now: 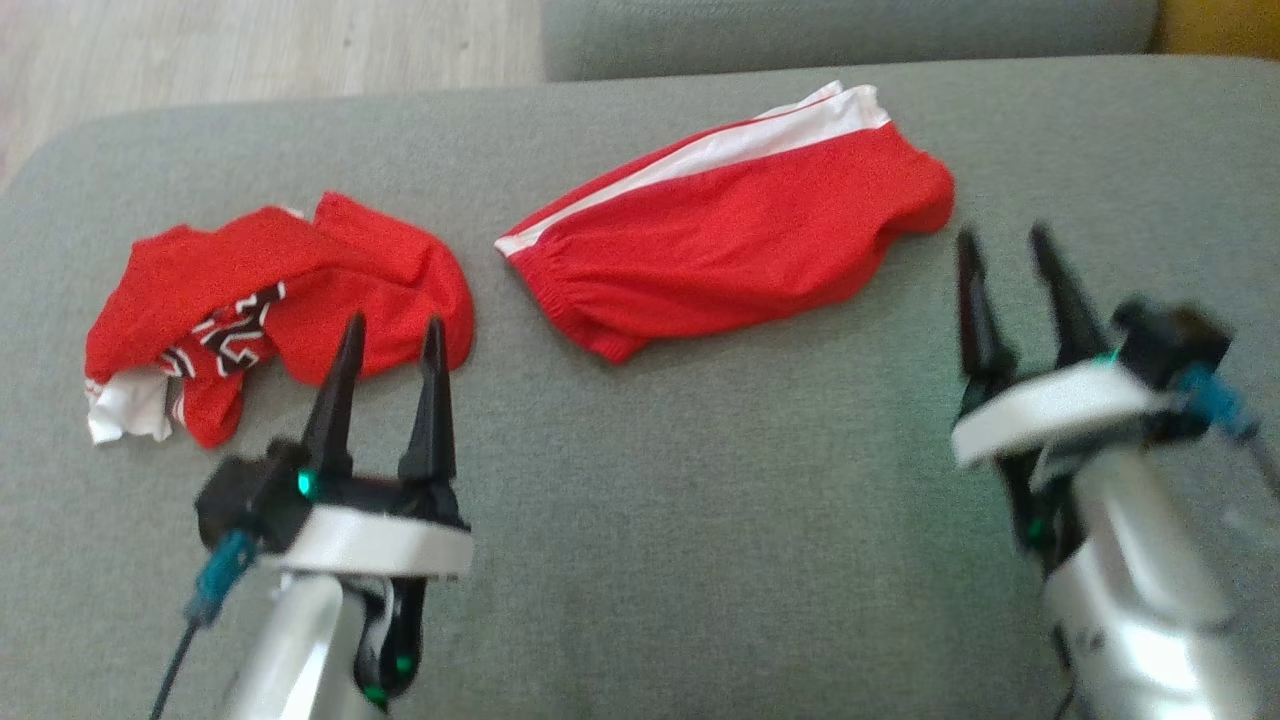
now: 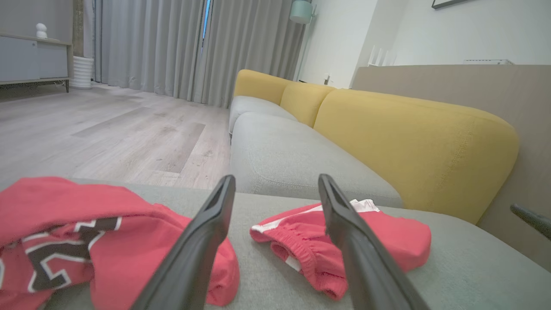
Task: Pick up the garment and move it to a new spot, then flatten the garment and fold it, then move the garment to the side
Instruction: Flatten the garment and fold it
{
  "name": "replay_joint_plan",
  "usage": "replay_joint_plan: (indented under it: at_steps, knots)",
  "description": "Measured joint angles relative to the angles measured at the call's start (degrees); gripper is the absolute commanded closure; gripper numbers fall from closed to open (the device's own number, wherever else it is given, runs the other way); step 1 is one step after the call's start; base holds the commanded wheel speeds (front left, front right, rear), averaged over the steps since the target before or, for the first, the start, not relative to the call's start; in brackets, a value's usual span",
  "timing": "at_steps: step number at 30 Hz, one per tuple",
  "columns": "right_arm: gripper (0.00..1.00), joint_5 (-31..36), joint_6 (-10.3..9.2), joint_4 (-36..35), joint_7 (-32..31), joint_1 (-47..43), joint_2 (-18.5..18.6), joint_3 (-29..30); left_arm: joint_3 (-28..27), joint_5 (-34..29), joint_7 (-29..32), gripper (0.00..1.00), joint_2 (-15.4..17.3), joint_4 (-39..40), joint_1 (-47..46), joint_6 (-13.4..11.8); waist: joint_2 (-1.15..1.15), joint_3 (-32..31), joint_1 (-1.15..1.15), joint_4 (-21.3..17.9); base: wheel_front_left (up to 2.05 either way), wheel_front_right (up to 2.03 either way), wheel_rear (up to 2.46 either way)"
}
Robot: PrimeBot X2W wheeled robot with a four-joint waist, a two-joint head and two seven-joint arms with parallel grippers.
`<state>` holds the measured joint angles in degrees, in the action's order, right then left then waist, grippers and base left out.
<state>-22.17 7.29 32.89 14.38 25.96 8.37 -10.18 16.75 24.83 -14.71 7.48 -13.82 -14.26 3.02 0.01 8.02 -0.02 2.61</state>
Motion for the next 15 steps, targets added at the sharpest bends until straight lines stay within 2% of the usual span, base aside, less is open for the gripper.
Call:
replay_joint_plan:
  at_steps: [4, 8, 15]
  knots:
    - [0.0, 3.64, 0.0, -4.47, 0.0, -8.82, -4.12, 4.34, -4.33, -1.56, 0.0, 0.0, -2.61, 1.31, 5.26, 1.13, 0.0, -1.73, 0.0, -1.07, 0.0, 0.0, 0.0]
    - [0.0, 4.81, 0.0, -6.41, 0.0, -13.48, -4.47, 7.16, -7.15, -3.25, 0.0, 0.0, -3.64, 1.63, 7.66, 2.42, 0.0, -2.25, 0.01, -1.46, 0.0, 0.0, 0.0]
    - [0.0, 4.9, 0.0, -7.09, -0.01, -13.46, -5.19, 7.23, -7.8, -4.81, 0.0, 0.0, -4.56, 1.63, 7.59, 3.64, 0.0, -1.65, 0.01, -0.7, 0.0, 0.0, 0.0]
